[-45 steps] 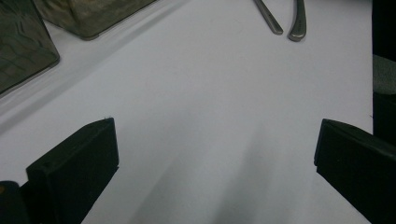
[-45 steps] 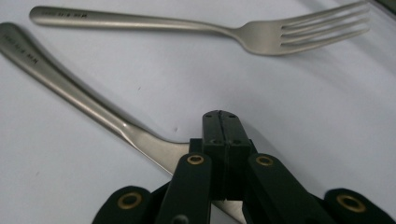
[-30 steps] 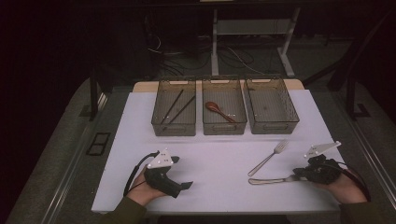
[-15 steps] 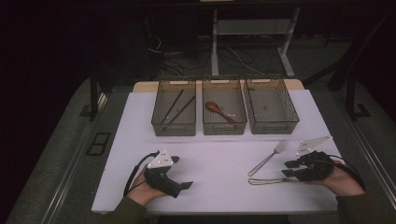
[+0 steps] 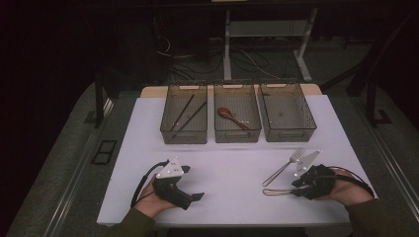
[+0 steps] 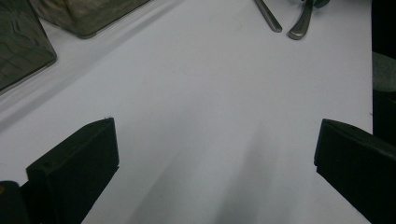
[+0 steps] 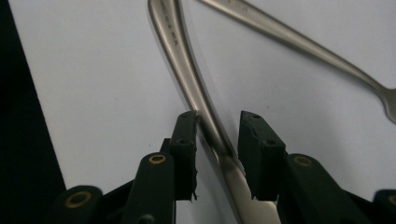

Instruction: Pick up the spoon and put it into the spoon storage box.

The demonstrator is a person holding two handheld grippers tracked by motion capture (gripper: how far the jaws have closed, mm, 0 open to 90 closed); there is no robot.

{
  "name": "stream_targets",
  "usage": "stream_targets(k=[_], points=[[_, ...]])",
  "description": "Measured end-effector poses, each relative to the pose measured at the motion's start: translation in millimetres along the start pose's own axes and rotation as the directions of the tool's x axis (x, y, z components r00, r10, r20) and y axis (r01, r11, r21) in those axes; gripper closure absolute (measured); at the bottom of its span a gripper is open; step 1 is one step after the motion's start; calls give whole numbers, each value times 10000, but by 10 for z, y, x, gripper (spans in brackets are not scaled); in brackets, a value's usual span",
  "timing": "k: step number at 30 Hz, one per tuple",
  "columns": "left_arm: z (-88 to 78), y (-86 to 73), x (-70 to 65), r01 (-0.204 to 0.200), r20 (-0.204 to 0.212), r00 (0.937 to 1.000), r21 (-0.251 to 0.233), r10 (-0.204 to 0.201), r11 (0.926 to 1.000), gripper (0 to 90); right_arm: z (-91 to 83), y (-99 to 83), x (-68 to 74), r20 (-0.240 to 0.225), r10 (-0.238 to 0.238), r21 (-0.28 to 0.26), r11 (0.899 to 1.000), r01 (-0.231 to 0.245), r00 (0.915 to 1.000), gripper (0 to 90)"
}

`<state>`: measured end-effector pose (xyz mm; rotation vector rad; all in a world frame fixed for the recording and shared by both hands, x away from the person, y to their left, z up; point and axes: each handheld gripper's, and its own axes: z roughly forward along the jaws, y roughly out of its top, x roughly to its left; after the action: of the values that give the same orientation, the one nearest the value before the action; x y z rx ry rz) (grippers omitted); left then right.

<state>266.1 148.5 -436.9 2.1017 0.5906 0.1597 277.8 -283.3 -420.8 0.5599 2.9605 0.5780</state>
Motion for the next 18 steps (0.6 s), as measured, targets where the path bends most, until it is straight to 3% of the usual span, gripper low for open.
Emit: stream_targets(k=[10, 14, 18], points=[[7, 2, -6, -36, 23, 10000, 52, 35, 10000, 0, 46, 86, 27, -139, -630, 931, 9936, 640, 9979, 701], [7, 0, -4, -31, 32, 10000, 57, 31, 10000, 0, 69, 185, 11, -246, -1103, 1715, 9787, 1129, 9936, 717], [4, 0, -3, -46, 36, 10000, 59, 46, 10000, 0, 85, 234, 9, -399, -1272, 2029, 9702, 1327, 9911, 745]])
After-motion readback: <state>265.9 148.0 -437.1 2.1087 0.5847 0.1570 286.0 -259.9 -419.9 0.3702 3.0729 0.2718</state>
